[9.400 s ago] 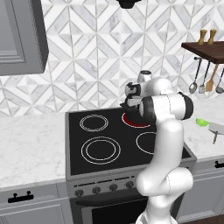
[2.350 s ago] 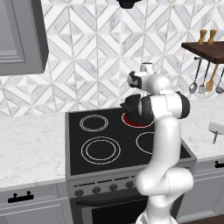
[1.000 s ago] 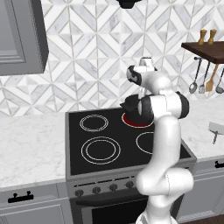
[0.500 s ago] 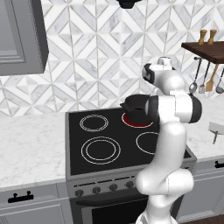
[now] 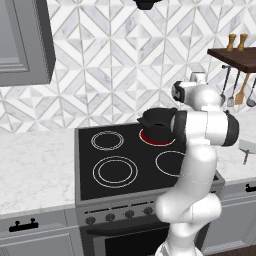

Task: Put the avocado and lemon wedge in the pot. Retrieve the spatula and lightly stir the vegetables in the pot.

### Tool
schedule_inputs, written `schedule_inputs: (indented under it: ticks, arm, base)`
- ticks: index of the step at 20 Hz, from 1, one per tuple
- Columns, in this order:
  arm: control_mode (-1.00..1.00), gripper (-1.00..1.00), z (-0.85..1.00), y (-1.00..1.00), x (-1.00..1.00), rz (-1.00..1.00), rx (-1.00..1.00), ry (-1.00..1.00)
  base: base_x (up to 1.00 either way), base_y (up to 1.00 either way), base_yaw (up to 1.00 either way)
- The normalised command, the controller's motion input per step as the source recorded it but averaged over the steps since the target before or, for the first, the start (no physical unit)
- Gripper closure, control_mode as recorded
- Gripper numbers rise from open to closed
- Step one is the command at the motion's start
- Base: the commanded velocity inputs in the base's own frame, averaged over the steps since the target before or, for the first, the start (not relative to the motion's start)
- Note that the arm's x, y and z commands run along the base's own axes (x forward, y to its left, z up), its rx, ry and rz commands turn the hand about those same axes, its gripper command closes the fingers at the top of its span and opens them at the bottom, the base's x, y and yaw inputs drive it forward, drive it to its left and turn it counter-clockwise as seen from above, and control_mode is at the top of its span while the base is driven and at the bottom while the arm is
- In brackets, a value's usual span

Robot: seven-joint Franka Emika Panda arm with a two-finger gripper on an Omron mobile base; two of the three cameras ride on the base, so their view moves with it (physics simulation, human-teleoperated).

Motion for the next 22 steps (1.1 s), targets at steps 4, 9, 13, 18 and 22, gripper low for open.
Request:
schedule_inputs:
  ticks: [4,9,13,18,22]
  arm:
    - [-1.00,-1.00,-0.04,-0.57,0.05,-0.42,-0.32,0.01]
    - [-1.00,-1.00,-0.06,-0.32,-0.07,-0.29,-0.11,0.01]
    - [-1.00,-1.00,0.00,-0.75,-0.12,-0.68,-0.01,0.09]
    - [-1.00,-1.00,-0.04,-0.99,-0.40,-0.54,0.00,0.07]
    - [-1.00,-1.00,-0.25,-0.89,-0.71,-0.44,0.00,0.02]
  base:
    - [0.00,0.00,0.00]
    - [0.00,0.00,0.00]
    - [0.00,0.00,0.00]
    - [0.00,0.00,0.00]
    - [0.00,0.00,0.00]
